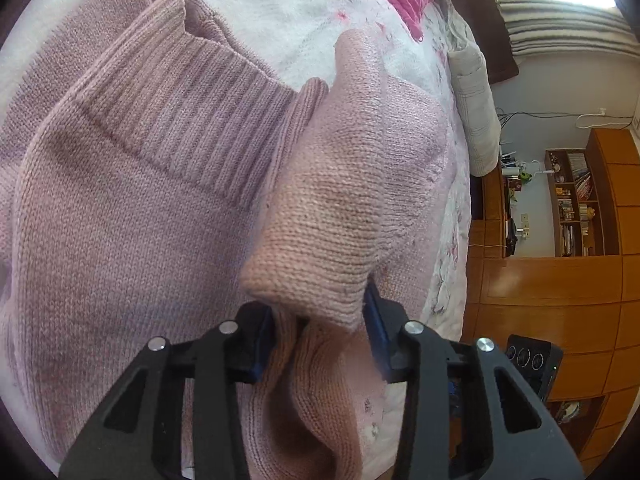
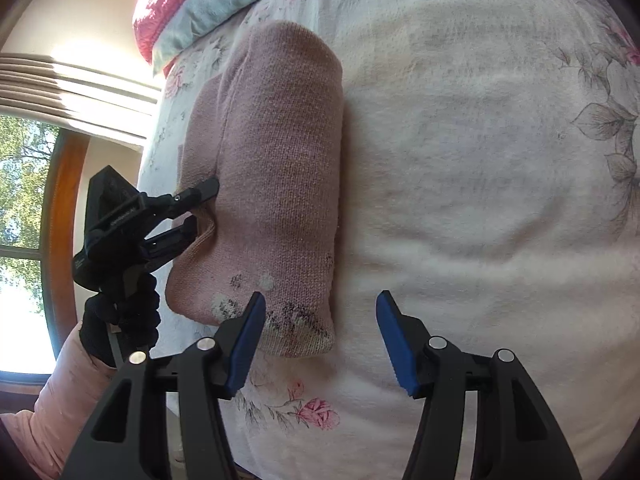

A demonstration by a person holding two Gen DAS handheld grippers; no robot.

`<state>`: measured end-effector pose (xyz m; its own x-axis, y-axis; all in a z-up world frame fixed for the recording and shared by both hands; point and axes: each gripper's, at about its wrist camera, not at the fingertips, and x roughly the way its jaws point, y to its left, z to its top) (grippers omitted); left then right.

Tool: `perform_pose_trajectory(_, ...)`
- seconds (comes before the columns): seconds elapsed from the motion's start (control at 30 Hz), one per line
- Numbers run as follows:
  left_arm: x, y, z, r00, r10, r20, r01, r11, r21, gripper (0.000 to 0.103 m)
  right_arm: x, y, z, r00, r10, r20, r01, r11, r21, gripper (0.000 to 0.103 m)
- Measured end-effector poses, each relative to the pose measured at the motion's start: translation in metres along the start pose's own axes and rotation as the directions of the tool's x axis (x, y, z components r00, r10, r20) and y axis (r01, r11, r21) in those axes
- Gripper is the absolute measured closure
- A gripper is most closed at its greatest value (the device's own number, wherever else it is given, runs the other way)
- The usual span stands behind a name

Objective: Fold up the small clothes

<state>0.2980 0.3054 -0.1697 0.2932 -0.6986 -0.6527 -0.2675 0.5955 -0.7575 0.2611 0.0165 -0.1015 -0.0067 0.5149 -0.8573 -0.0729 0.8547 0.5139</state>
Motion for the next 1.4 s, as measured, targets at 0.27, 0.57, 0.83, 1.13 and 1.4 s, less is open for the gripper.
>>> perform_pose_trajectory(0.27,0.011,-0.005,0.002,1.0,0.001,-0.006,-0.001,1.0,0.015,0.056,0.006,0.002,0.0,1.0,0.014,-0.009,-0.014,1.0,0.007,0.044)
perform_pose_trajectory(0.57,-0.022,-0.032,-0.005,0.992,-0.089,0.091,0.081,0.993,0.091,0.079,-0.001,-0.007,-0.005,1.0,-0.006,0.005,0.005,1.0,0.031,0.044)
perform_pose_trajectory(0.83,-0.09,-0.039,-0.018,0.976,-0.11,0.189,0.078,0.982,0.17,0.08,0.002,-0.004,-0.006,1.0,-0.004,0.001,0.004,1.0,0.021,0.044)
perform_pose_trajectory(1.13,-0.146,0.034,-0.005,0.966,-0.016,0.258,0.001,0.998,0.06,0.08,0.014,0.01,-0.005,1.0,0.011,-0.022,-0.011,1.0,-0.008,0.044)
perform_pose_trajectory(1.4,-0.105,0.091,0.004,0.977,0.094,0.192,-0.096,0.995,0.002,0.078,0.03,0.036,-0.01,0.997,0.021,-0.073,-0.027,0.996,-0.079,0.044)
